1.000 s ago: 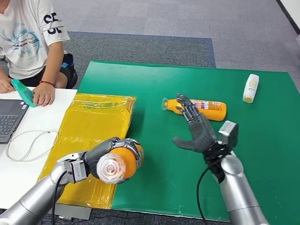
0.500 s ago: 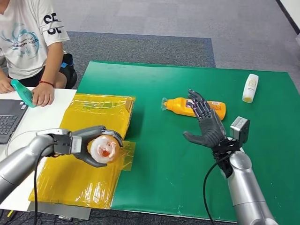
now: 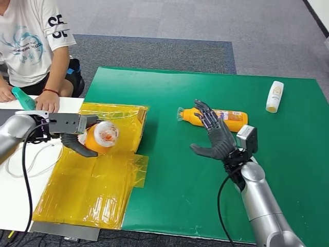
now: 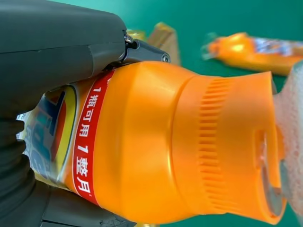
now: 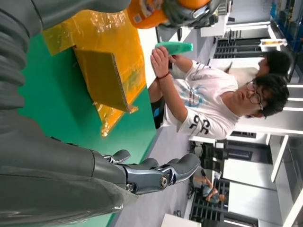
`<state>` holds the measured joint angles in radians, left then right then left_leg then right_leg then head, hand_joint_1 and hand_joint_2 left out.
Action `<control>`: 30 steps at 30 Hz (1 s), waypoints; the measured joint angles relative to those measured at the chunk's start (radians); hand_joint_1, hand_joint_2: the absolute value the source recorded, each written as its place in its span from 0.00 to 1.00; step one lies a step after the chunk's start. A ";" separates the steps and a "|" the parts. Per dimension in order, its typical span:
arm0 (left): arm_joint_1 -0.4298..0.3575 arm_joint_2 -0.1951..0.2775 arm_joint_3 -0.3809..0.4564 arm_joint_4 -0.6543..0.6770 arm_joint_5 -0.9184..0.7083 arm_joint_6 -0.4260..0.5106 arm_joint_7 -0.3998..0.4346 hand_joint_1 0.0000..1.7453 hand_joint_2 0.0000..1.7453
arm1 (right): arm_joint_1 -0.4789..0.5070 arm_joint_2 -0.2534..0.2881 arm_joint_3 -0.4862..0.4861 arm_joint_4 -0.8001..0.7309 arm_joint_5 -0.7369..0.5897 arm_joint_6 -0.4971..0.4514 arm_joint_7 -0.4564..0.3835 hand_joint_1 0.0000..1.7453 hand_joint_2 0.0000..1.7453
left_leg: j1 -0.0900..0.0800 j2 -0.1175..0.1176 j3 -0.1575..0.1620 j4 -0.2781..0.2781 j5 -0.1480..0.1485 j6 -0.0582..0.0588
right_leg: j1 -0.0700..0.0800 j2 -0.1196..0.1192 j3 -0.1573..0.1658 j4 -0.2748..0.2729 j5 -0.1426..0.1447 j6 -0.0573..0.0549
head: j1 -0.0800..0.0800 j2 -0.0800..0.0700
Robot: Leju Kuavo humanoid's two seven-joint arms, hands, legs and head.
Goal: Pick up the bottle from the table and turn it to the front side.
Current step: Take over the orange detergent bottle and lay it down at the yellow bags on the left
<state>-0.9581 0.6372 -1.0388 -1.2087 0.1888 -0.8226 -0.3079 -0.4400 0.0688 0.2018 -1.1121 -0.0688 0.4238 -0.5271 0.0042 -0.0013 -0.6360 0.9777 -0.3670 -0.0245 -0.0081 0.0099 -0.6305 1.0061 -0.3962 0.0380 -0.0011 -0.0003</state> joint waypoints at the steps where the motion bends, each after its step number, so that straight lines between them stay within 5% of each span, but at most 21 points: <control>1: -0.011 -0.004 -0.021 0.019 -0.001 -0.001 -0.001 1.00 1.00 | -0.004 0.004 0.004 0.007 0.002 0.000 -0.002 0.00 1.00 | 0.000 0.000 0.000 0.000 0.000 0.000 | 0.000 0.000 0.000 0.000 0.000 0.000 | 0.000 0.000; 13: -0.037 -0.115 -0.223 0.300 0.077 -0.041 -0.091 1.00 1.00 | -0.053 0.064 0.061 0.070 0.014 0.012 -0.002 0.00 1.00 | 0.000 0.000 0.001 0.000 0.000 0.000 | 0.000 0.000 0.001 0.000 0.000 0.000 | 0.000 0.000; 27: -0.051 -0.183 -0.265 0.456 0.046 0.027 -0.169 1.00 1.00 | -0.066 0.086 0.092 0.100 0.025 0.002 0.007 0.00 1.00 | 0.000 -0.001 0.007 -0.001 0.002 -0.001 | 0.000 0.000 0.008 0.000 0.000 -0.001 | 0.000 0.000; 30: -0.048 -0.192 -0.265 0.464 0.035 0.044 -0.168 0.25 1.00 | -0.066 0.088 0.096 0.103 0.029 0.000 0.007 0.00 1.00 | 0.000 -0.001 0.008 -0.001 0.002 -0.002 | 0.000 0.000 0.009 0.000 0.001 -0.001 | 0.000 0.000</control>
<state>-1.0064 0.4457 -1.3043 -0.7451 0.2239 -0.7789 -0.4761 -0.5060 0.1565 0.2982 -1.0087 -0.0394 0.4241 -0.5200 0.0038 -0.0019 -0.6279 0.9770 -0.3647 -0.0261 -0.0082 0.0095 -0.6216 1.0064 -0.3955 0.0367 -0.0010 -0.0002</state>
